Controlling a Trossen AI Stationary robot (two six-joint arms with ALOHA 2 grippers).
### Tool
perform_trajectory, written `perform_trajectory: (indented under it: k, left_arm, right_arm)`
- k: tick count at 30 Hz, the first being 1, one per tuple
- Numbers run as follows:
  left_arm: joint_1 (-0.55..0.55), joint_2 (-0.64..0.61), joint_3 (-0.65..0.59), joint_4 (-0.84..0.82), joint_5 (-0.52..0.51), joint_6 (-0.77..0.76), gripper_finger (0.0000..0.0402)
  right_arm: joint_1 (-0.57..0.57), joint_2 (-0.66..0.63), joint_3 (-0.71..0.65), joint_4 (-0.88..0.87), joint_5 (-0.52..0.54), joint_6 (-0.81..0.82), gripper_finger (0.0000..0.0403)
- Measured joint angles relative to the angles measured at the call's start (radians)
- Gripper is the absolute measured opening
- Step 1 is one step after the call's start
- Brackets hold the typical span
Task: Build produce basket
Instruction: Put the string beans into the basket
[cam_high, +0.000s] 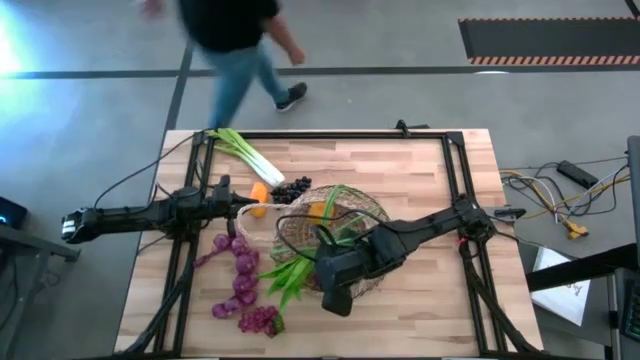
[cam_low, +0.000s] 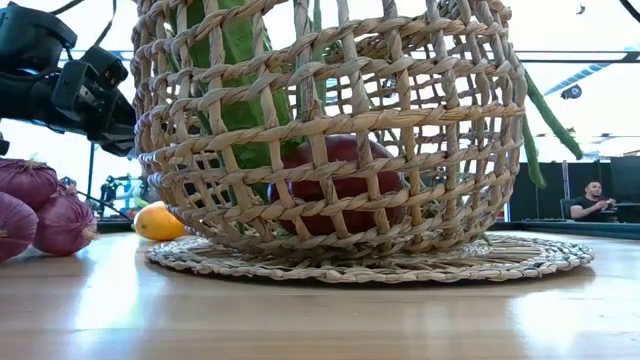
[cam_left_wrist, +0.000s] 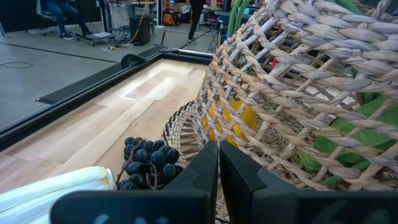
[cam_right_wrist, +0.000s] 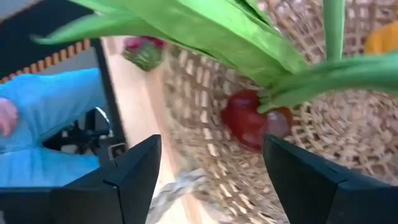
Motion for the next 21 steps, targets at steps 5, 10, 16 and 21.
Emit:
perform_trajectory:
  k: [5, 10, 16, 21]
  left_arm:
    - [0.0, 0.0, 0.0, 0.0, 0.0, 0.0, 0.0]
    - [0.0, 0.0, 0.0, 0.0, 0.0, 0.0, 0.0]
    - [0.0, 0.0, 0.0, 0.0, 0.0, 0.0, 0.0]
    - [0.0, 0.0, 0.0, 0.0, 0.0, 0.0, 0.0]
  right_arm:
    - [0.03, -0.031, 0.0, 0.058, 0.015, -0.039, 0.0269]
    - [0.071, -0.073, 0.0, 0.151, 0.119, -0.13, 0.0269]
    - [0.112, -0.097, 0.002, 0.153, 0.445, -0.094, 0.0269]
    - [0.061, -0.08, -0.001, 0.008, 0.345, 0.247, 0.0265]
